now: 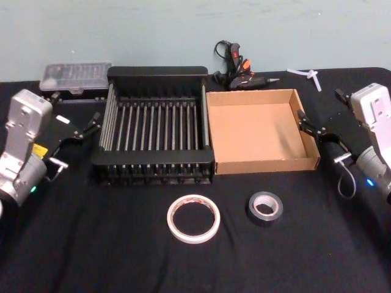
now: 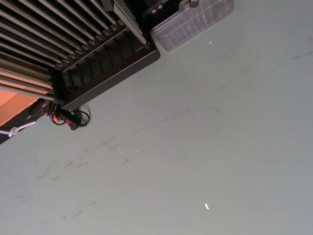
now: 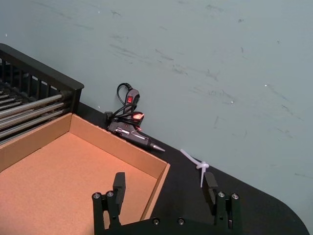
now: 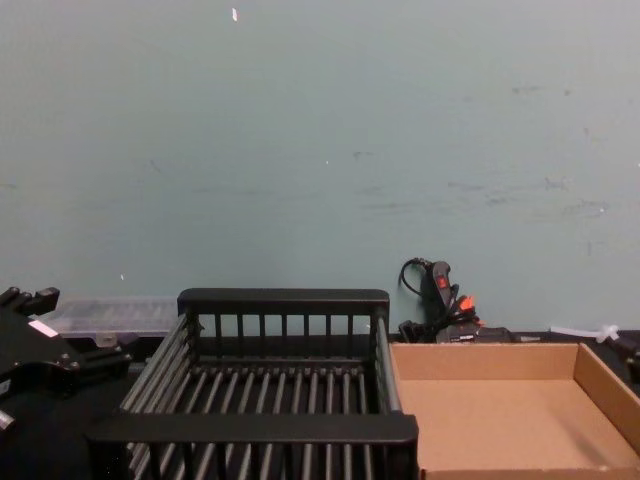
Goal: Pick up the white tape and place it into the black box , Pick up the silver tape and place it into the brown box.
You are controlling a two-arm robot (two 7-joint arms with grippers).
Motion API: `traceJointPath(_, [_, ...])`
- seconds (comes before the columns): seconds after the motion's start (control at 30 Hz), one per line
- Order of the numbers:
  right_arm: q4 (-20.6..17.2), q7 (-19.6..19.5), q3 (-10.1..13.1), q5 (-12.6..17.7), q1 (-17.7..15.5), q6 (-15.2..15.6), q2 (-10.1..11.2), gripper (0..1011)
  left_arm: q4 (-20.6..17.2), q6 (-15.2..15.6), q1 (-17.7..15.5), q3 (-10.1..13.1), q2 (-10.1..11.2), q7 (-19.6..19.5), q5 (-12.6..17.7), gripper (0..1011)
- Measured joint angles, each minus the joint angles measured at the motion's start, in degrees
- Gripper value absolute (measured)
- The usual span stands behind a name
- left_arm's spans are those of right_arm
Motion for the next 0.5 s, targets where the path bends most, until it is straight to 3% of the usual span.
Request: traceJointPath(0.5, [0.0,0.0,0.0,0.0,0.0,0.0,0.0,1002,0.0,0.0,0.0,0.0,0.0,0.0,0.0,1001])
